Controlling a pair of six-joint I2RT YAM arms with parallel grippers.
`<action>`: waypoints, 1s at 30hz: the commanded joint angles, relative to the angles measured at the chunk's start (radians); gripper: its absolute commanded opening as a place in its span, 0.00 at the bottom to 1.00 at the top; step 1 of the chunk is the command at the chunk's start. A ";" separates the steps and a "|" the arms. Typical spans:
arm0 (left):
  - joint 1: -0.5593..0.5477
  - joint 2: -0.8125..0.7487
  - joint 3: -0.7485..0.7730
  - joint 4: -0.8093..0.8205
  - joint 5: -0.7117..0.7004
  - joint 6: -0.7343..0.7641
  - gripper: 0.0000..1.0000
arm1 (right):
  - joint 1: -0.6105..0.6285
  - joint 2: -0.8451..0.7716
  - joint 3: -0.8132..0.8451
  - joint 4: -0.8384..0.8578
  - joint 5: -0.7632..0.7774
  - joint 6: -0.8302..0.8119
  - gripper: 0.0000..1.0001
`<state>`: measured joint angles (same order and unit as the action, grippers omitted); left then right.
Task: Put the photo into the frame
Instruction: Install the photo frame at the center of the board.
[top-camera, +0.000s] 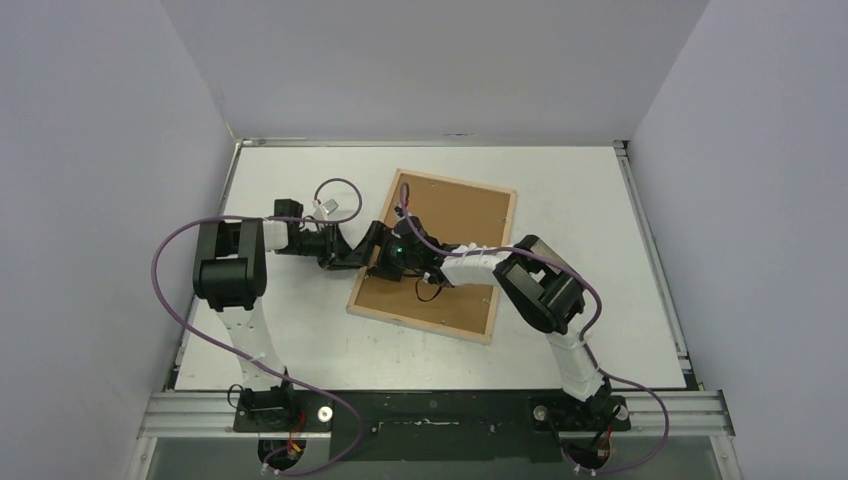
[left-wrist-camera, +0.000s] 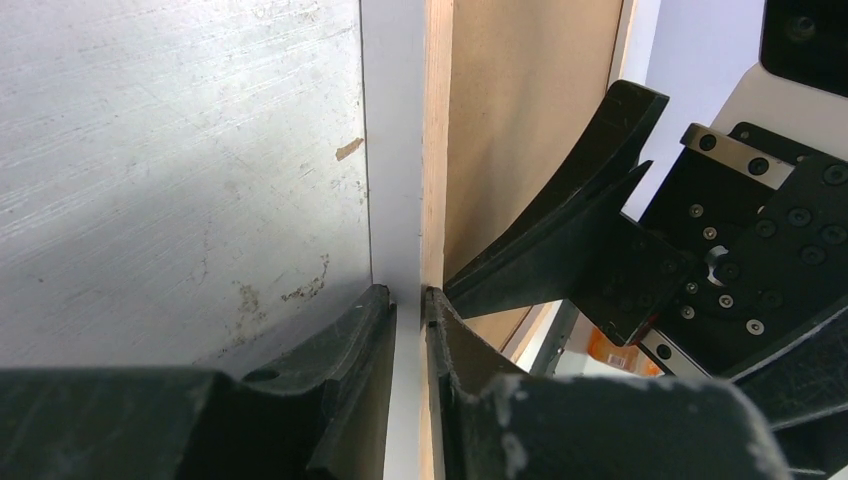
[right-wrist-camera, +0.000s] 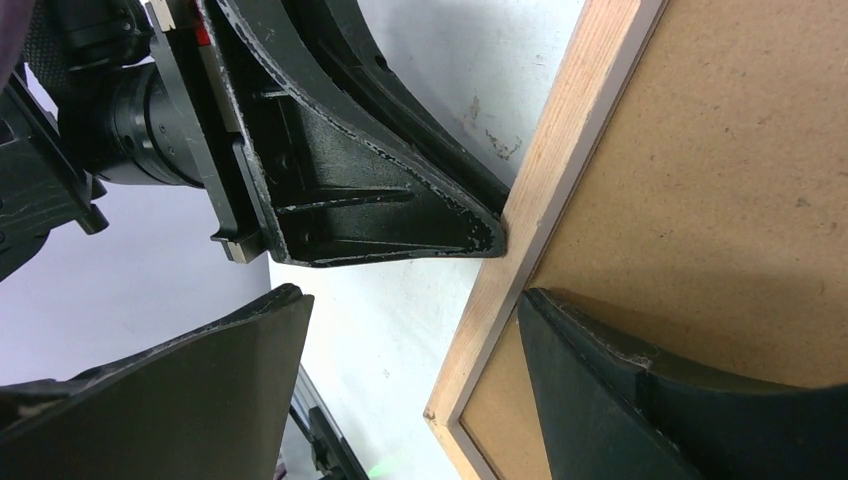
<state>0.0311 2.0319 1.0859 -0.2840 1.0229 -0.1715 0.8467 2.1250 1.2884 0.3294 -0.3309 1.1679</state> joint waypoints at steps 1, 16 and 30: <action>-0.006 0.009 0.030 0.014 -0.017 0.026 0.16 | -0.001 0.002 0.032 0.028 0.001 -0.020 0.77; -0.003 0.001 0.031 -0.003 -0.021 0.038 0.15 | 0.045 -0.144 -0.067 -0.024 0.114 -0.146 0.77; -0.003 0.003 0.030 0.000 -0.018 0.029 0.14 | 0.081 -0.078 -0.053 -0.030 0.118 -0.134 0.77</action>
<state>0.0315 2.0319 1.0893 -0.2909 1.0256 -0.1680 0.9245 2.0422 1.2091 0.2821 -0.2504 1.0569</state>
